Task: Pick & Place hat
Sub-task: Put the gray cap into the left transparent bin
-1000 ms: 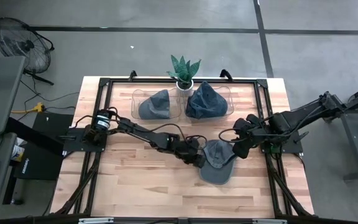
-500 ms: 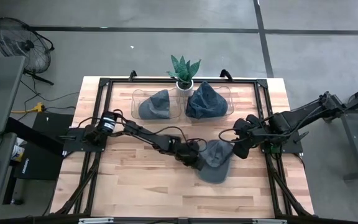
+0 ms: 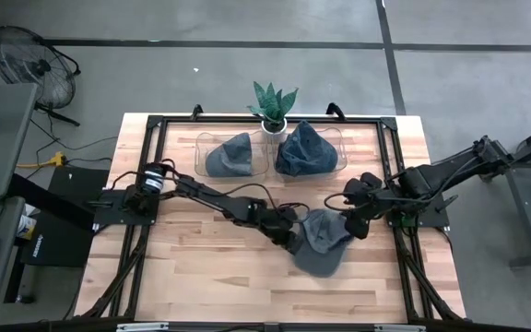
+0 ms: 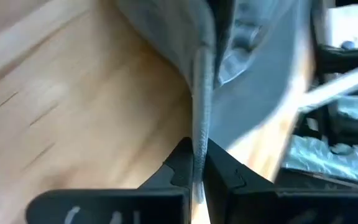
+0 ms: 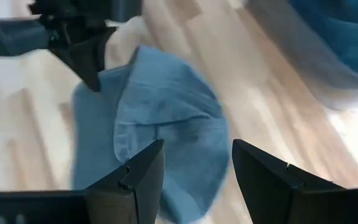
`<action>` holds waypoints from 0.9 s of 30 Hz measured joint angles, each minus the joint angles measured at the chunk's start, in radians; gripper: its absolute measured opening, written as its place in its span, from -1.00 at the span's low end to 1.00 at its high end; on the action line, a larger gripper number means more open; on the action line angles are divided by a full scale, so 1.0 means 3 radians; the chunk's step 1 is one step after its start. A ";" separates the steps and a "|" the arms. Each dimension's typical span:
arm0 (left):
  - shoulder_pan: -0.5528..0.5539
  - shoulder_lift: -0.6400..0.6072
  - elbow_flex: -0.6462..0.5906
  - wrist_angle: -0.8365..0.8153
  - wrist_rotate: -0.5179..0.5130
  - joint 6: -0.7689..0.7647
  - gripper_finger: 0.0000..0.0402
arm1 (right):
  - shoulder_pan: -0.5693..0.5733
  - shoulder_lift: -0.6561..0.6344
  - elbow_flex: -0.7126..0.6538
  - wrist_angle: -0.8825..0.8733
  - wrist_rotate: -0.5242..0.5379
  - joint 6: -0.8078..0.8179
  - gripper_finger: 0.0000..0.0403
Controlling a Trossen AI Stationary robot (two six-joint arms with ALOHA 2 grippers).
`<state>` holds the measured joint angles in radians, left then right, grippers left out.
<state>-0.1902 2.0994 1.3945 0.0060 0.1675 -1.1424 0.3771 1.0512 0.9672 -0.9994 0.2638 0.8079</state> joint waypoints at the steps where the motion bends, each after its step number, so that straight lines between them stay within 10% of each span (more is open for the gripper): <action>1: -0.0001 -0.0049 0.0006 -0.0017 -0.0030 0.0072 -0.95 | 0.0000 0.0000 0.0000 0.0062 -0.0044 -0.0036 -0.09; 21: -0.0441 -0.1347 0.0006 -0.2137 -0.1813 0.0926 -0.96 | -0.0218 -0.0367 0.0000 0.1388 -0.0106 -0.1080 -0.09; 27: -0.0644 -0.1368 0.0547 -0.3182 -0.2429 0.1074 -0.96 | -0.0544 -0.0367 0.0000 0.1861 -0.0204 -0.0935 -0.09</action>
<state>-0.3833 1.6890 1.5587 -0.9487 -0.5613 -0.8202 0.2140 0.9409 0.9672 -0.4410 0.2028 0.5274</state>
